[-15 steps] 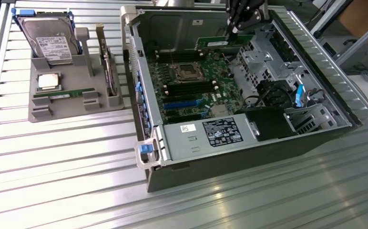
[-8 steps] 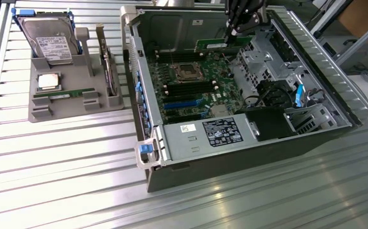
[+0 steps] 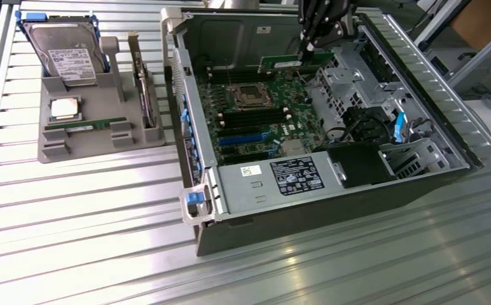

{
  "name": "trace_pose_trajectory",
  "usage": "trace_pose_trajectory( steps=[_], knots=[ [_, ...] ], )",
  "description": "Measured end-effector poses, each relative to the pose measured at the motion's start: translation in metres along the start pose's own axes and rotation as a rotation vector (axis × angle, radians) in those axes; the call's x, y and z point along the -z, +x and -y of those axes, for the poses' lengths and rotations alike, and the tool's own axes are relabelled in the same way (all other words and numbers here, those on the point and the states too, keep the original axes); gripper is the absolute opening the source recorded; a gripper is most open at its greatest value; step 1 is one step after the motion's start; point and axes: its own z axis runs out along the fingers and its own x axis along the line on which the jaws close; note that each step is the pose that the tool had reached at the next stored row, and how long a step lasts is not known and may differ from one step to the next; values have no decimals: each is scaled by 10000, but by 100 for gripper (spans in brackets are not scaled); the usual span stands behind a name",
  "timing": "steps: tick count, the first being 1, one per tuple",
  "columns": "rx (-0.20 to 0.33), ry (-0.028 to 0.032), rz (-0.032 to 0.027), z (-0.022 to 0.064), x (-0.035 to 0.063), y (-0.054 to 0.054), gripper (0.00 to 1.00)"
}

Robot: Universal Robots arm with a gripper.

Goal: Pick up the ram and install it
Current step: 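Insert the ram into the slot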

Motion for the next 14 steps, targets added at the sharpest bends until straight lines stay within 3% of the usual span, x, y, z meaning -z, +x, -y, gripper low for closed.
trace_pose_trajectory(
  steps=[14],
  knots=[
    [0, 0, -1, 6, -109, -1, 12]
  ],
)
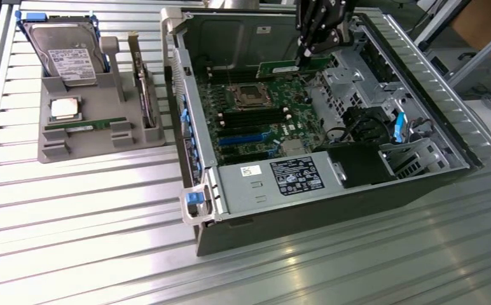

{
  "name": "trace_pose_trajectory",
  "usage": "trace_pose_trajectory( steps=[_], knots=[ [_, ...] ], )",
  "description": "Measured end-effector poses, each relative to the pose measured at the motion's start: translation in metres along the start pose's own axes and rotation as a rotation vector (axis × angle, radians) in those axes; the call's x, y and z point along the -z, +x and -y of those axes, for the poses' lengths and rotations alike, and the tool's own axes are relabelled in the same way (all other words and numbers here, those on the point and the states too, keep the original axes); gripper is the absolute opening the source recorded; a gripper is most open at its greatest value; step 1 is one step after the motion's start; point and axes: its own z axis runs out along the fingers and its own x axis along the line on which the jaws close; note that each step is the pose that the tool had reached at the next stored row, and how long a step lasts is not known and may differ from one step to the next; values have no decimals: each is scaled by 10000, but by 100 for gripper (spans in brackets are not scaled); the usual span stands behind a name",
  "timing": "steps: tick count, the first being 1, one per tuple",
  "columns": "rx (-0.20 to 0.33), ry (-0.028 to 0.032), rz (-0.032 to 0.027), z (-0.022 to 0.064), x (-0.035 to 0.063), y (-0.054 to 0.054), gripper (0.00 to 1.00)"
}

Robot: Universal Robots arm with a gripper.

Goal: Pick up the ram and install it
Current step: 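Insert the ram into the slot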

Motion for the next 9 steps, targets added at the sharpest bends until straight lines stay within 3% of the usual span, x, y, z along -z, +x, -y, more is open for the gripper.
trace_pose_trajectory(
  steps=[9],
  knots=[
    [0, 0, 1, 3, -67, -1, 12]
  ],
)
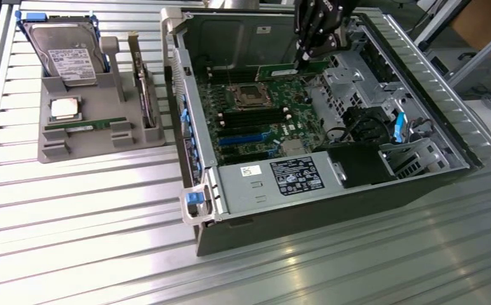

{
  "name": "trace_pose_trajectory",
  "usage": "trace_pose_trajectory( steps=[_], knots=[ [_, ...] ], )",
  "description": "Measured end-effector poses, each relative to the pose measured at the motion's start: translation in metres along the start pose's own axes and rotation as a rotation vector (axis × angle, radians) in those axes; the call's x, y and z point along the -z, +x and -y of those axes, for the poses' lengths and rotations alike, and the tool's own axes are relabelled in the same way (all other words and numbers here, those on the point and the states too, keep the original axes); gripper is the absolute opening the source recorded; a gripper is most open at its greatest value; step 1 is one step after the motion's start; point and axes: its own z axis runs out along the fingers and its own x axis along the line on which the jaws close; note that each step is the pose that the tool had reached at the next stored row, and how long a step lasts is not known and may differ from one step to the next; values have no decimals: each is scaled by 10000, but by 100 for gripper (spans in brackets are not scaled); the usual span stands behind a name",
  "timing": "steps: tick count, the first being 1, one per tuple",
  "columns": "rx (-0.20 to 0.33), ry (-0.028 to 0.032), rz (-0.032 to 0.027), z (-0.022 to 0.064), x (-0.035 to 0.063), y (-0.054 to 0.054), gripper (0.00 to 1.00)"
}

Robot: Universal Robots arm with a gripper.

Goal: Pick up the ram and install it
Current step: 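Insert the ram into the slot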

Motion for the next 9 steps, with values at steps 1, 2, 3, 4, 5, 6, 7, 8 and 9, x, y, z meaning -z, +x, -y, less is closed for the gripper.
trace_pose_trajectory(
  steps=[1, 2, 3, 4, 5, 6, 7, 8, 9],
  knots=[
    [0, 0, 0, 0, -11, 0, 12],
    [0, 0, 0, 1, -24, 0, 12],
    [0, 0, 0, 2, -35, 0, 12],
    [0, 0, -1, 2, -43, 0, 12],
    [0, 0, 0, 2, -49, -1, 12],
    [0, 0, 0, 3, -54, -1, 12],
    [0, 0, 0, 3, -65, -1, 12],
    [0, 0, 0, 4, -74, -1, 12],
    [0, 0, 0, 4, -85, -1, 12]
  ],
)
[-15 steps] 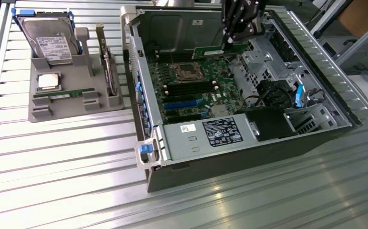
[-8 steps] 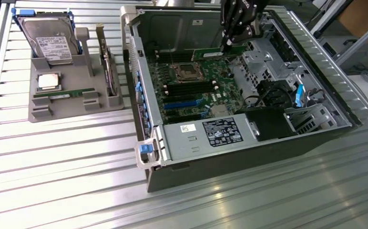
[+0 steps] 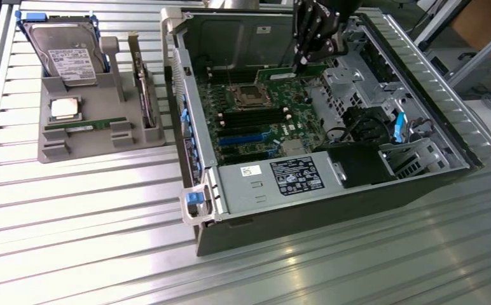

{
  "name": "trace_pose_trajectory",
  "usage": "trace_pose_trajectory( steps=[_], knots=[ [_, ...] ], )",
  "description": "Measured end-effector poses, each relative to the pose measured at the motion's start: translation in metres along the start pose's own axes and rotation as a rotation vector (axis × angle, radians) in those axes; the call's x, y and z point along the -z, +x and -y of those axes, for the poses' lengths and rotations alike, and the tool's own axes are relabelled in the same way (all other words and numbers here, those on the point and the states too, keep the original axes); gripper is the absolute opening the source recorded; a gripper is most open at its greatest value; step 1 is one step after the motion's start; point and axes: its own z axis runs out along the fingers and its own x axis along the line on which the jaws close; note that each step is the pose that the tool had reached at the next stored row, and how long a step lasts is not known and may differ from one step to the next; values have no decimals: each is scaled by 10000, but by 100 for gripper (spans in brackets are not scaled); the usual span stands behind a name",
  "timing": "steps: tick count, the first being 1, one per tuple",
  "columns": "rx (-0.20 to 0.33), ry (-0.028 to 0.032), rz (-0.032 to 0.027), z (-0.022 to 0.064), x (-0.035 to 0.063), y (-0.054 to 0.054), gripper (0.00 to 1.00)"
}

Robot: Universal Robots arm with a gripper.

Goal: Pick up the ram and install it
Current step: 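Insert the ram into the slot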

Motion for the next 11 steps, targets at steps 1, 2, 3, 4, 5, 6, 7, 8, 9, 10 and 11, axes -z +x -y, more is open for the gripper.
trace_pose_trajectory(
  steps=[1, 2, 3, 4, 5, 6, 7, 8, 9, 10, 11],
  knots=[
    [0, 0, -1, 0, -6, 0, 12],
    [0, 0, -1, 1, -13, 0, 12],
    [0, 0, 0, 1, -26, 0, 12],
    [0, 0, 0, 2, -35, 0, 12],
    [0, 0, 0, 2, -46, 0, 12],
    [0, 0, -1, 2, -51, 0, 12],
    [0, 0, -1, 3, -55, 0, 12],
    [0, 0, 0, 3, -63, 0, 12],
    [0, 0, 0, 4, -71, -1, 12],
    [0, 0, 0, 4, -75, -1, 12],
    [0, 0, -1, 4, -80, -1, 12]
  ],
)
